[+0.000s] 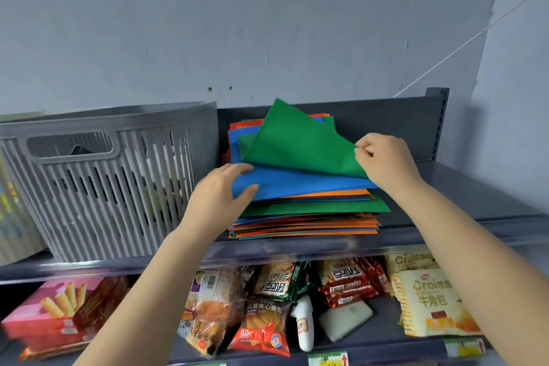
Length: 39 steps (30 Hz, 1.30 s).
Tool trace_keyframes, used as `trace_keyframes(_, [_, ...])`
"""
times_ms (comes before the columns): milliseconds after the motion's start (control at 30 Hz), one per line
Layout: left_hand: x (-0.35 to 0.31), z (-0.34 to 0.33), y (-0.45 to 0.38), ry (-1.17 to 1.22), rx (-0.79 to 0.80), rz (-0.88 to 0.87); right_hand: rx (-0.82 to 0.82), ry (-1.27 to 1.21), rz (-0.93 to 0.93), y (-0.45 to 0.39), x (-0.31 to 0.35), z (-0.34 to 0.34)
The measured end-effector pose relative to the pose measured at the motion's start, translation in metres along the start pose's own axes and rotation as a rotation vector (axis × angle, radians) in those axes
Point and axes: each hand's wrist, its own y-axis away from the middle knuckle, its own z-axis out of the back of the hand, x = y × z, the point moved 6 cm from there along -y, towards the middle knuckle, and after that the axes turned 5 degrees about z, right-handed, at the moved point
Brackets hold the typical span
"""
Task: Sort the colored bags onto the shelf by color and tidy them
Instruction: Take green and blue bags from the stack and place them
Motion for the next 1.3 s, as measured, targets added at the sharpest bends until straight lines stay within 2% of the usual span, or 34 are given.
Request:
trace_keyframes(200, [-0.003,-0.020,-0.002,-0.055,0.160,0.010,-0.123,-0.043,-0.019,0.001,-0.012,0.009])
trace_keyframes(467, [0.000,-0.020,-0.001,-0.015,0.228,0.024,-0.134,-0.054,-0.012,0.009,-0.016,0.008])
trace_keyframes(733, [0.003,-0.007,-0.012,-0.068,0.129,0.003,-0.147,-0.076,-0.001,0.015,-0.012,0.009])
trace_keyframes(933, [0.002,-0.001,-0.005,0.021,0.004,0.015,-0.143,-0.092,-0.009,0.020,-0.011,0.009])
trace_keyframes(1067, [0.006,-0.007,-0.001,0.059,0.087,-0.007,-0.121,-0.090,-0.006,0.023,-0.010,0.008])
trace_keyframes(1167, [0.008,-0.010,0.000,-0.002,0.164,-0.010,-0.111,-0.084,-0.008,0.024,-0.010,0.007])
trace_keyframes(1300, [0.010,-0.007,-0.001,0.013,0.161,-0.029,-0.096,-0.080,-0.010,0.024,-0.009,0.004])
